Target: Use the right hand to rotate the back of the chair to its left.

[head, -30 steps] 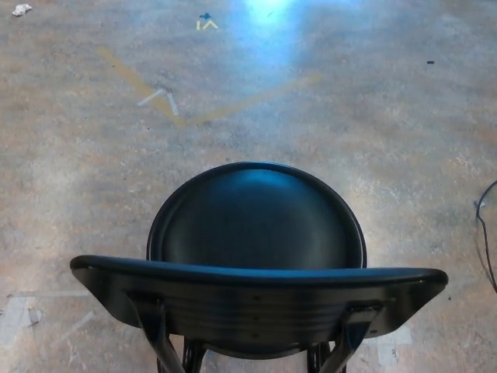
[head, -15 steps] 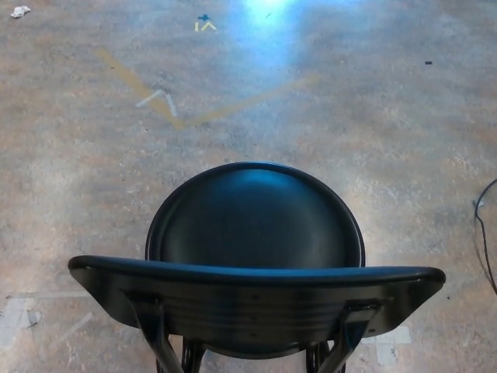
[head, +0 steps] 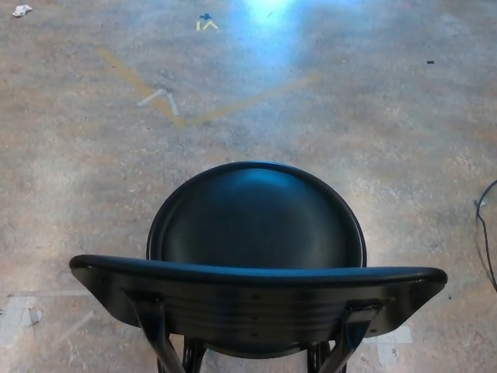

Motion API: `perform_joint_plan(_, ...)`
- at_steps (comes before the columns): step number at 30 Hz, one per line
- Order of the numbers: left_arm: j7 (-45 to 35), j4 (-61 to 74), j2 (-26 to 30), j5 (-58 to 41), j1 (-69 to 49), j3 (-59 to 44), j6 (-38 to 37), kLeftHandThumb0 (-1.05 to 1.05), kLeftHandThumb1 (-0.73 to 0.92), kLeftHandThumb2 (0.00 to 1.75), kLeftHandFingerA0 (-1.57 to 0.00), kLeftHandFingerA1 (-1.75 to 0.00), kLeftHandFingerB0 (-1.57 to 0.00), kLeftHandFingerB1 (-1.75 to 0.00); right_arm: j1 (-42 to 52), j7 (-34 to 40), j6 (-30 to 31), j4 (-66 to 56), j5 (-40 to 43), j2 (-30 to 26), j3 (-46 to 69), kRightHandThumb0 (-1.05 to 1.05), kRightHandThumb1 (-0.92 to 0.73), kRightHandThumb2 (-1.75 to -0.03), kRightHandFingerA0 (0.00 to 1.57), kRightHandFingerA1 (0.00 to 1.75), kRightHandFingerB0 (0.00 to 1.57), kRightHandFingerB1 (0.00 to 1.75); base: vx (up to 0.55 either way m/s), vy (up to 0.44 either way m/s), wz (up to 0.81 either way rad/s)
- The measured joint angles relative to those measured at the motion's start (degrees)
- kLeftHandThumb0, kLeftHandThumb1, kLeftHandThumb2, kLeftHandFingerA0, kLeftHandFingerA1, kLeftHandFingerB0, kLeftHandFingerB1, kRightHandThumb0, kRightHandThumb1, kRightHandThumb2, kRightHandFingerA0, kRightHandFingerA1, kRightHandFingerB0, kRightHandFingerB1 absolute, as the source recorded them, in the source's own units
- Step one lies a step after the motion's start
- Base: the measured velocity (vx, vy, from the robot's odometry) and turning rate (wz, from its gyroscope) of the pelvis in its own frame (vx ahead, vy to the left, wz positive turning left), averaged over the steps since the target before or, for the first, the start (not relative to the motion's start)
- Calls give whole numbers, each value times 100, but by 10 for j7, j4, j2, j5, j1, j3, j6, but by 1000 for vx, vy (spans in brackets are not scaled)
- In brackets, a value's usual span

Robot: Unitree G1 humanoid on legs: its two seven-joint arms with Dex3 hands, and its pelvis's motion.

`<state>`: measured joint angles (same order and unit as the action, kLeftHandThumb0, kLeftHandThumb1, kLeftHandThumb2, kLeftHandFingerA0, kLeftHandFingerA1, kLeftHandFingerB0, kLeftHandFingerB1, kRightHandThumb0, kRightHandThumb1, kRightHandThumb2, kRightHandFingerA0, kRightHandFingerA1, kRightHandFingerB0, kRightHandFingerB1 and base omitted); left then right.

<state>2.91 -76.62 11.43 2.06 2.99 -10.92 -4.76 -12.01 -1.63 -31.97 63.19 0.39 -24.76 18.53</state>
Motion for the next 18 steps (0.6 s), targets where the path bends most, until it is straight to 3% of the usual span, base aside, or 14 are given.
perform_joint_plan(1, 0, 0, 0, 0, 0, -2, 0, -53, 81, 64, -58, -49, -52, -44, 0, -1, -12, -22, -1, -7, -5, -88, -51, -83, 0, 0, 0, 0, 0, 0, 0)
perform_joint_plan(10, 0, -1, 0, -1, 3, -9, 0, -54, 82, 64, -60, -50, -52, -44, 23, -6, -82, -180, -17, -17, -50, -96, -51, -87, 0, 0, 0, 0, 0, 0, 0)
perform_joint_plan(15, 0, -1, 2, -1, 3, -11, 0, -53, 81, 64, -57, -52, -50, -44, 50, -8, -88, -254, -31, -16, -78, -94, -49, -85, 0, 0, 0, 0, 0, 0, 0)
perform_joint_plan(16, 0, -1, 2, -1, 3, -12, 0, -55, 77, 66, -57, -53, -47, -45, 56, -8, -88, -273, -35, -16, -85, -93, -63, -60, 0, 0, 0, 0, 0, 0, 0)
perform_joint_plan(18, 0, -1, 2, -1, 3, -14, 0, -53, 81, 64, -58, -52, -52, -45, 61, -8, -88, -293, -41, -16, -92, -92, -64, -60, 0, 0, 0, 0, 0, 0, 0)
